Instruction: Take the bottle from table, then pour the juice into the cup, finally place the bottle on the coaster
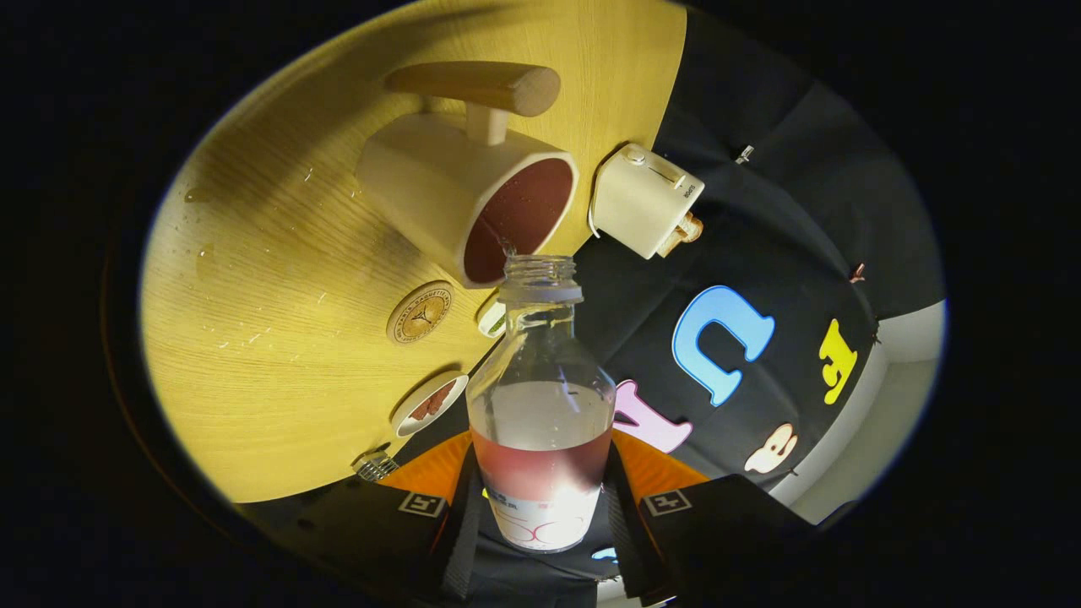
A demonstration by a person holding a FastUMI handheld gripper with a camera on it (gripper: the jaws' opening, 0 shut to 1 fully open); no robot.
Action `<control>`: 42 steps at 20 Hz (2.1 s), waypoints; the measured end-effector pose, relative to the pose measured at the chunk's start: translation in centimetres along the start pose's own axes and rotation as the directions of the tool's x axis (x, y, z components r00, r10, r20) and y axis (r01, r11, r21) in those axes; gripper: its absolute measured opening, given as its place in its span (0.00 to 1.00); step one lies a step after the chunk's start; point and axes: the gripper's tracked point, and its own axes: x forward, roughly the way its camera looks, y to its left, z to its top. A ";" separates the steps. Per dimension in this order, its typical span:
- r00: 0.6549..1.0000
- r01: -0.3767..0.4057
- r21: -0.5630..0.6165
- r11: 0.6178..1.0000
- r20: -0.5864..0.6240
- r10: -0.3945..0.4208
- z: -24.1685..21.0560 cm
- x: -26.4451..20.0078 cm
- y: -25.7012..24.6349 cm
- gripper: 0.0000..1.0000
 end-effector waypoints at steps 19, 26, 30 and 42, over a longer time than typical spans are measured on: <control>1.000 -0.015 0.152 0.988 0.006 0.014 0.0 1.2 -0.7 0.69; 0.997 -0.076 0.501 0.862 0.029 0.071 0.9 1.5 1.8 0.70; 0.996 -0.089 0.697 0.711 0.073 0.052 1.4 1.2 2.3 0.70; 0.966 -0.235 0.970 0.066 0.241 -0.099 3.7 -0.1 2.0 0.70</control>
